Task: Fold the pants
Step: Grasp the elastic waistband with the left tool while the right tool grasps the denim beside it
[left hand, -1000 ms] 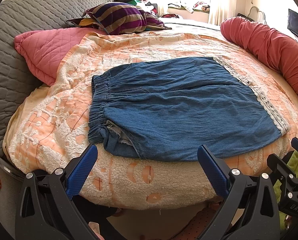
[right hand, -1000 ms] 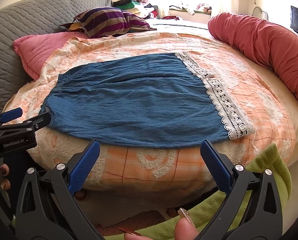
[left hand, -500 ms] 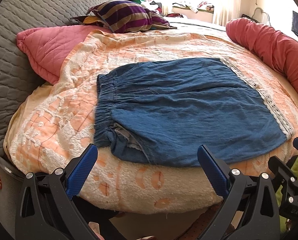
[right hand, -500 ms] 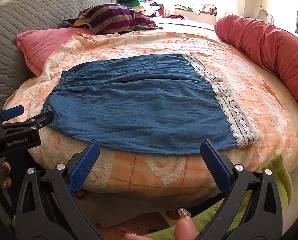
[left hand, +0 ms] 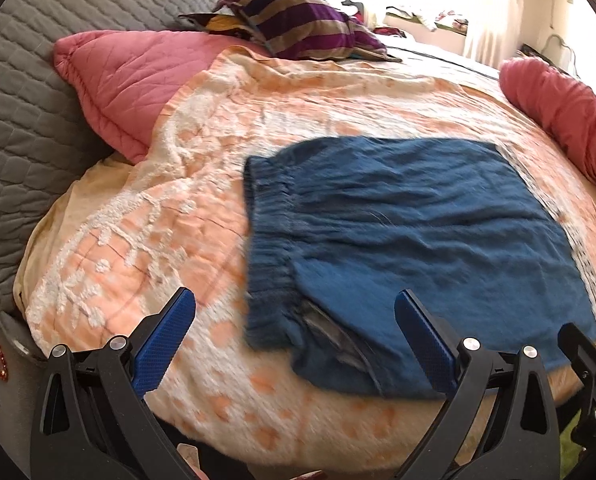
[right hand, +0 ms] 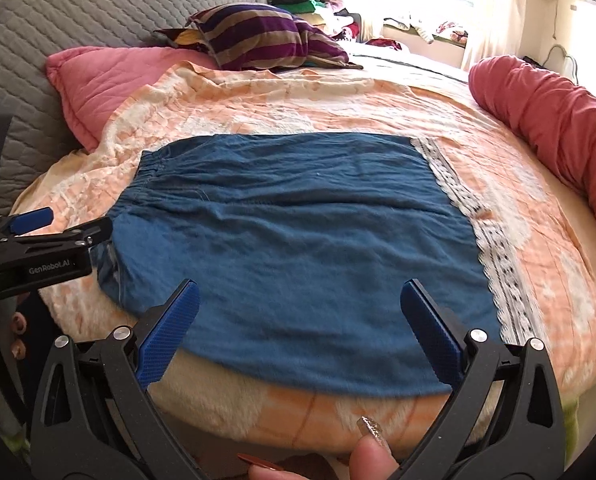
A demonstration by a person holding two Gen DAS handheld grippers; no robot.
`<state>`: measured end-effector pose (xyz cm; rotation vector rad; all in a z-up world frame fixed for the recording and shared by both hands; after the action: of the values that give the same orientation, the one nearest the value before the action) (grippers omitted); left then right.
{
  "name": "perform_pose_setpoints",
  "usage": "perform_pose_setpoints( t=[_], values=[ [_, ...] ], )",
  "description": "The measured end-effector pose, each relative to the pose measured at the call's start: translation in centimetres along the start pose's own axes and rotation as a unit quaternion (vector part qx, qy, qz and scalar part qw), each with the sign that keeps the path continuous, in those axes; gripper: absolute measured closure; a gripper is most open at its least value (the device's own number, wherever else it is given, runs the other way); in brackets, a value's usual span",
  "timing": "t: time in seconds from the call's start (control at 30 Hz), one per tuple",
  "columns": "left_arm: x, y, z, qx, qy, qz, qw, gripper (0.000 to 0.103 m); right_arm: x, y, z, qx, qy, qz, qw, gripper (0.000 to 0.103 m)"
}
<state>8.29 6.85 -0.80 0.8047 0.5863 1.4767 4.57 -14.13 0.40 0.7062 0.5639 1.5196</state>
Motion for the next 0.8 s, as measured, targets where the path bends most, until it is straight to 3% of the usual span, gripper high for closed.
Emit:
perform_pose_setpoints(
  t=[0.4,0.67,0.8],
  values=[
    [4.3,-5.8,4.6,0.028,0.022,0.002,0.9994,0.004,3.2,-6.0,5.3,0.019,0.046,0.013,0.999,0.008],
    [7.8,-11.5,7.0,0.073,0.046,-0.011,0.9962,0.004,5.0,-11.6,9.6,0.035,0.085,0.026,0.995,0.008],
    [8.6,-13.7,7.7,0.088,0.048,-0.018,0.9948,0.004,5.3,-15.4,11.4,0.069,0.085,0.045,0.993,0.008]
  ],
)
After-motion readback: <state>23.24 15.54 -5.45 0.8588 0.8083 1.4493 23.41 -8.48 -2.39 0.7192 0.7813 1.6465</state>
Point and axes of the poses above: each gripper's, at about its wrist camera, not at the fingertips, and y roughly against the way its jaws point, x to its left, z to its top, the point moved 2 cm from there along -y, roughly the way its jaws point, and after that the axes turned 8 degrees about -y, right-handed, at the moved point
